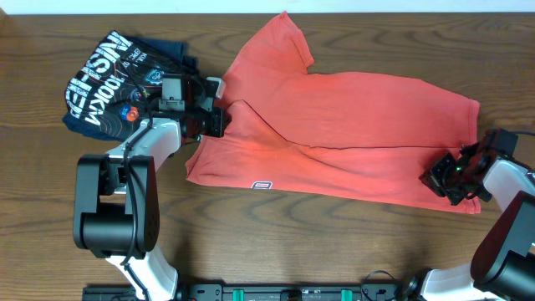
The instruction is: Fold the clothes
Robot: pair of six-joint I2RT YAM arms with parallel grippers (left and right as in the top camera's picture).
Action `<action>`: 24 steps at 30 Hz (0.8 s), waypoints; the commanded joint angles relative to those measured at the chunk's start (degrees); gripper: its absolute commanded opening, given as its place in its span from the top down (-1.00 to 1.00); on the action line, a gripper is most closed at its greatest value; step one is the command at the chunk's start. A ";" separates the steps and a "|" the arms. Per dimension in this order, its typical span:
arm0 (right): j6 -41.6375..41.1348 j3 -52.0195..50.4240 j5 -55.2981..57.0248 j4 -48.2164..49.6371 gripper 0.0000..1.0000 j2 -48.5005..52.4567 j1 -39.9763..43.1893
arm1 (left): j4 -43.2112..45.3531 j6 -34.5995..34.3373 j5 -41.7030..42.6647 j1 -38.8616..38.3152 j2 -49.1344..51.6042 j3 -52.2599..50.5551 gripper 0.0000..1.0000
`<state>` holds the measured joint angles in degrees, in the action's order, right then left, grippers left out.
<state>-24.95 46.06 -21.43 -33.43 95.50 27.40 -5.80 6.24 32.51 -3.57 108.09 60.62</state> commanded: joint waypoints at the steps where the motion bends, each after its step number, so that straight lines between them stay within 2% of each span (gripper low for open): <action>1: 0.81 -0.11 0.44 -0.50 0.82 -0.68 -0.90 | 1.18 0.31 5.90 -0.07 -2.21 1.66 0.73; 7: 0.79 -0.11 0.46 -0.48 0.81 -0.68 -0.90 | 5.90 0.61 10.62 -0.44 -2.64 1.66 0.74; 13: 0.81 -0.11 0.48 -0.48 0.80 -0.68 -0.90 | 8.66 4.07 10.34 -2.08 -2.43 1.64 0.75; 16: 0.79 -0.11 0.46 -0.48 0.80 -0.68 -0.90 | 8.66 4.66 8.94 -2.69 -2.14 1.64 0.66; 20: 0.81 -0.11 0.46 -0.83 0.80 -0.68 -0.90 | 7.15 0.28 -4.48 -2.45 -2.10 1.64 -0.09; 22: 0.85 -0.11 0.48 -0.90 0.79 -0.68 -0.90 | 7.13 -1.68 -7.82 -2.03 -2.23 1.66 -0.26; 24: 0.83 -0.11 0.46 -0.90 0.78 -0.68 -0.90 | 7.15 -3.17 -7.63 -1.51 -2.89 1.66 -0.33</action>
<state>-24.95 46.06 -21.69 -33.85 95.48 27.40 1.43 6.22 30.61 -5.98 106.96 60.86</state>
